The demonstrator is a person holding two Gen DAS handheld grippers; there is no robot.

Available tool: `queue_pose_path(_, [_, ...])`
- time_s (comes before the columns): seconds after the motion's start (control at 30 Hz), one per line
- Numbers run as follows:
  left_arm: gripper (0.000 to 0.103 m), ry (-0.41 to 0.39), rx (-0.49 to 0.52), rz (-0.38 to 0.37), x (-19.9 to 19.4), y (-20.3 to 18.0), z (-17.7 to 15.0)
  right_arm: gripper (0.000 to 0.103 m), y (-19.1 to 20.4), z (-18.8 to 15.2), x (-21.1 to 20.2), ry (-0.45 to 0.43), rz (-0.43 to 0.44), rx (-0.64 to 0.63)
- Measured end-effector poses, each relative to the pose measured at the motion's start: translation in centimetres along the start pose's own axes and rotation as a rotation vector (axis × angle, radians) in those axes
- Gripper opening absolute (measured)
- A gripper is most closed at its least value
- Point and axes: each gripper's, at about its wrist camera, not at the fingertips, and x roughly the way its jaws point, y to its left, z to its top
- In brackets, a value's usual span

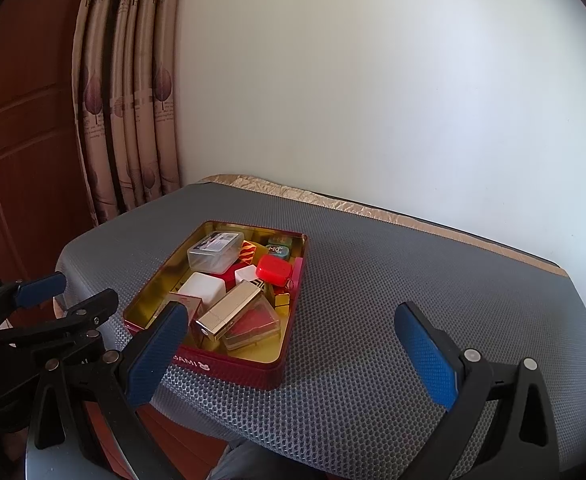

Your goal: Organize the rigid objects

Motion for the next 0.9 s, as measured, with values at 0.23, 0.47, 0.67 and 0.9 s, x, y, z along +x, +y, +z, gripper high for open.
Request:
queue_pose_path(0.23, [0.060,0.003,0.002,-0.003,0.08,0.10,0.01,0.102,0.15,-0.03,-0.04,0.001,0.001,-0.003])
queue_pose_path(0.47, [0.060,0.000,0.006,0.000,0.14,0.06,-0.03,0.102,0.10,-0.10,-0.02,0.003,0.002,-0.002])
queue_pose_path(0.67, [0.060,0.002,0.004,-0.003,0.16,0.12,-0.01,0.102,0.05,-0.16,-0.03,0.002,0.002,-0.004])
queue_pose_path(0.9, [0.060,-0.002,0.009,-0.001,0.09,0.23,0.02,0.102,0.04,-0.17,-0.03,0.004,0.001,-0.002])
